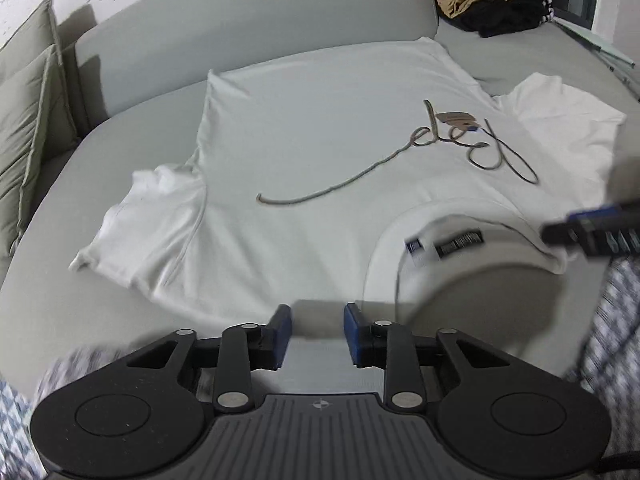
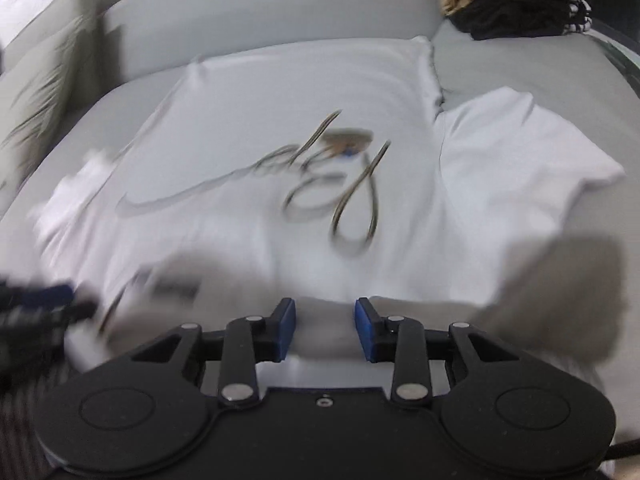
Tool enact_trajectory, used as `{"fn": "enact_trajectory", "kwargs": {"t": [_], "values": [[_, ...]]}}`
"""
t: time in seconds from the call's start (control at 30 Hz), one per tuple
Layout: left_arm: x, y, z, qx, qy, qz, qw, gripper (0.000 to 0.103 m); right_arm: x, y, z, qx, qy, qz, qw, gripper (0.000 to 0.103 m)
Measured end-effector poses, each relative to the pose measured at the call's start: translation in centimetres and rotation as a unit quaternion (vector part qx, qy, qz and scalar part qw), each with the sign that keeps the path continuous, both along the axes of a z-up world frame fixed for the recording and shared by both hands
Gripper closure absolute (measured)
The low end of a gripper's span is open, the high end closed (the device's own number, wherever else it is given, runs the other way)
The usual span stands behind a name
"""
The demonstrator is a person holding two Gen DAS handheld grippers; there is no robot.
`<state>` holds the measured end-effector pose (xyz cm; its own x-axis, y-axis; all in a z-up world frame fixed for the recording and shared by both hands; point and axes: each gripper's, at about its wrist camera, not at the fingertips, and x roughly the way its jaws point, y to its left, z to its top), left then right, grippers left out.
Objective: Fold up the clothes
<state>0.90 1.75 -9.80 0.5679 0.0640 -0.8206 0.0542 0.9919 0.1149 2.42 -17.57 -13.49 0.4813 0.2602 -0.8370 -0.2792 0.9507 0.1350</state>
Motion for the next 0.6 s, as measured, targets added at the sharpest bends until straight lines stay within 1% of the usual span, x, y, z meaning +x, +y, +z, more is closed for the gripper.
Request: {"fn": "enact_trajectory", "kwargs": {"t": [0.03,0.1,0.13,0.2,0.23,0.3,0.33,0.37,0.4,0.47,0.5,0.57,0.6], "values": [[-0.6,0.4,0.3,-0.015,0.001,0.001,0.9999,0.075,-1.0,-0.4,0.3,0.002,0.008,0.007,1.000,0.070],[-1.2,1.0,1.1,-0.041,-0.008,0.008,0.9991,0.074,-2.0,-1.3,0.9,0.025,0.026,0.002,0.999,0.070],[-1.4,1.1,1.4,-0.043,-0.019,0.013,0.9988,0.073,-2.3,-1.6,1.3,0.036,0.018,-0.002,0.999,0.070],[-1.0,1.1,2.1,-0.036,-0.049,0.021,0.9979,0.068,-2.2,-1.6,2.3,0.046,-0.011,-0.009,0.999,0.070],[-0.6,1.1,2.2,-0.034,-0.058,0.028,0.9974,0.068,-2.0,-1.5,2.6,0.054,-0.022,-0.012,0.998,0.070],[0.7,1.0,1.9,-0.038,-0.062,0.033,0.9968,0.068,-1.2,-0.9,2.6,0.062,-0.035,-0.014,0.997,0.070],[1.5,1.0,1.5,-0.039,-0.061,0.034,0.9968,0.068,-0.7,-0.5,2.2,0.062,-0.036,-0.012,0.997,0.071],[2.0,0.7,0.9,-0.037,-0.052,0.034,0.9974,0.071,-0.1,0.0,1.7,0.057,-0.031,-0.009,0.998,0.075],[2.6,0.5,0.2,-0.033,-0.039,0.033,0.9982,0.072,0.3,0.5,1.0,0.052,-0.024,-0.007,0.998,0.077],[2.7,0.0,-1.1,-0.028,-0.003,0.034,0.9990,0.071,0.5,1.0,-0.1,0.043,-0.005,-0.009,0.999,0.077],[2.2,-0.3,-1.2,-0.018,-0.003,0.031,0.9994,0.071,0.1,0.9,-0.2,0.043,-0.005,-0.008,0.999,0.077],[1.3,-0.6,-0.4,-0.012,0.004,0.020,0.9997,0.070,-0.6,0.3,0.3,0.047,0.001,-0.006,0.999,0.077],[1.1,-0.4,0.0,-0.015,0.000,0.022,0.9997,0.067,-0.8,-0.5,0.8,0.063,0.003,-0.011,0.998,0.076]]}}
